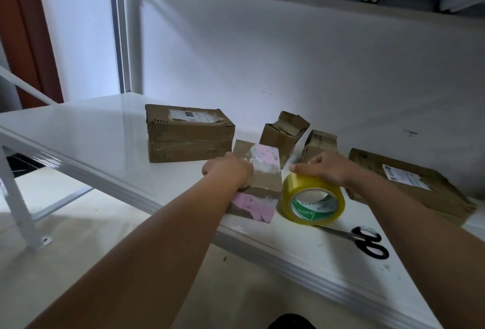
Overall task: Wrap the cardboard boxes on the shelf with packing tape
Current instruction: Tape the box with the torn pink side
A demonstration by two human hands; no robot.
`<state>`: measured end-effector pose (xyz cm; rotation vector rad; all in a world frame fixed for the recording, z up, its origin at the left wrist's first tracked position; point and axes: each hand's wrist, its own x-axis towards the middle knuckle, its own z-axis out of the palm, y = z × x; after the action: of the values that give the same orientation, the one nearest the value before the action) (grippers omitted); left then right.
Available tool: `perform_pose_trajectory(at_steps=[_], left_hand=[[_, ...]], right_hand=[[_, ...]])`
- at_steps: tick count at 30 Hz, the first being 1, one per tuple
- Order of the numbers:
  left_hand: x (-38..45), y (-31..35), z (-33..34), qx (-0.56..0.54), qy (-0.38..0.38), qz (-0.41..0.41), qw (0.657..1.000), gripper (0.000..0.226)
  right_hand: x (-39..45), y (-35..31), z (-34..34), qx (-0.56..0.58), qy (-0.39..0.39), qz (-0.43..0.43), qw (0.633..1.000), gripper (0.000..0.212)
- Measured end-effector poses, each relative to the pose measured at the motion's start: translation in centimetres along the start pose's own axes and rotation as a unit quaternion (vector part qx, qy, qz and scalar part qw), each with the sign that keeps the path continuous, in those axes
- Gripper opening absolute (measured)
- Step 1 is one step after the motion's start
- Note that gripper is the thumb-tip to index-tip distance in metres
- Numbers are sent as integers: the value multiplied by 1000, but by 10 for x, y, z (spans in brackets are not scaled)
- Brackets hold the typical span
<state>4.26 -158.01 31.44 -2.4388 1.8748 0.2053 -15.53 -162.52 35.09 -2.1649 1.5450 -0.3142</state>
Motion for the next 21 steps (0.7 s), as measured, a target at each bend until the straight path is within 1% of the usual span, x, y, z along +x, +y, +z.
perform_pose_trajectory(at_steps=[3,7,10,11,12,14,15,16,18,20,21], left_hand=[[-2,3,3,-35,17,-25,999,47],[-4,7,3,-42,4,-51,998,49],[-5,11,-1,-58,19,-90,994,61],[-8,12,-4,-30,33,-95,994,67],[-9,14,-5,26,69,-75,994,71],[-3,19,-9,131,155,29,979,71],[3,22,-12,122,176,84,973,67],[8,26,-15,80,177,133,972,60],[19,35,-20,-96,130,180,970,49],[24,45,-15,-214,59,204,953,54],[24,48,-10,-234,41,209,949,58]], right_hand=[[9,2,0,-20,1,8,1000,47],[16,7,-1,-76,-13,12,997,52],[18,11,1,-71,-8,2,997,50],[18,12,2,-61,-6,-2,998,48],[18,12,3,-51,-4,-5,999,47],[18,15,7,-19,5,-7,1000,44],[18,16,10,-4,10,-10,1000,43],[19,16,13,1,14,-11,1000,42],[23,12,20,-23,19,-21,999,39],[29,3,27,-58,22,-29,998,33],[32,0,29,-71,27,-31,997,32]])
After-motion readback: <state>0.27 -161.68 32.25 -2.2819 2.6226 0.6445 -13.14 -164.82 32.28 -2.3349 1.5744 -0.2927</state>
